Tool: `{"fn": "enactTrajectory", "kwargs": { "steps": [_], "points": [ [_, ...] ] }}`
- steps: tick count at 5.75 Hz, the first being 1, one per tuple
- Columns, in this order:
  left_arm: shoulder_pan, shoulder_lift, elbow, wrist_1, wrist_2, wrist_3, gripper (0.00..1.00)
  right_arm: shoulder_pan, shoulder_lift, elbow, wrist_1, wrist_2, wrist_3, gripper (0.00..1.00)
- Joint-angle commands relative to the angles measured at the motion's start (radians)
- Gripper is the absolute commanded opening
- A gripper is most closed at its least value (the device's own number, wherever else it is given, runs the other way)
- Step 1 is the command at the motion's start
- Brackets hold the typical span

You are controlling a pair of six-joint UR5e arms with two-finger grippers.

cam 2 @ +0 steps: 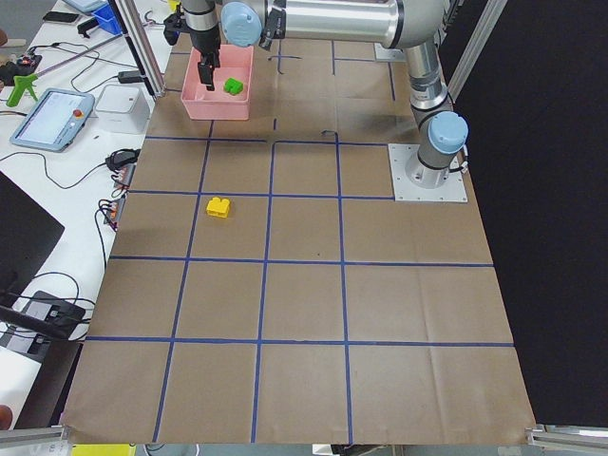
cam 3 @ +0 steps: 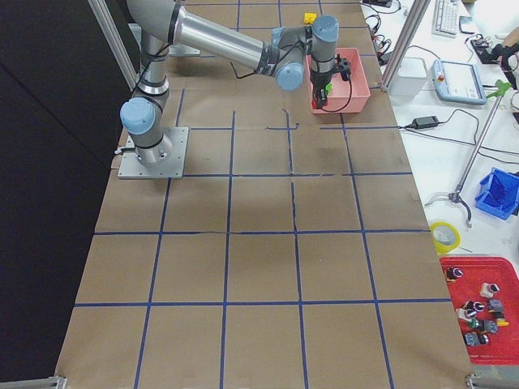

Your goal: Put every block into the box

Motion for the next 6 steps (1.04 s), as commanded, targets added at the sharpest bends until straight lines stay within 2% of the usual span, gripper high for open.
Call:
{"fn": "enactTrajectory", "kwargs": {
  "steps": [1,2,3,4,5,6],
  "points": [
    [0.135,-0.003,-0.044,0.007,0.002,0.218,0.99,0.142,0.129,-0.146,-0.201,0.076,0.083,0.04],
    [0.199,-0.026,-0.057,0.012,0.005,0.336,0.99,0.18,0.264,-0.224,-0.373,0.14,0.124,0.05],
    [0.24,-0.072,-0.081,0.091,0.007,0.356,0.99,0.22,0.325,-0.242,-0.479,0.144,0.178,0.05],
    [0.251,-0.135,-0.127,0.224,0.007,0.354,0.99,0.225,0.328,-0.236,-0.48,0.143,0.181,0.16],
    [0.251,-0.184,-0.171,0.322,0.004,0.353,0.99,0.225,0.321,-0.23,-0.47,0.14,0.18,0.99],
    [0.251,-0.231,-0.199,0.411,0.002,0.357,0.99,0.227,0.312,-0.228,-0.439,0.138,0.18,1.0]
  ]
}}
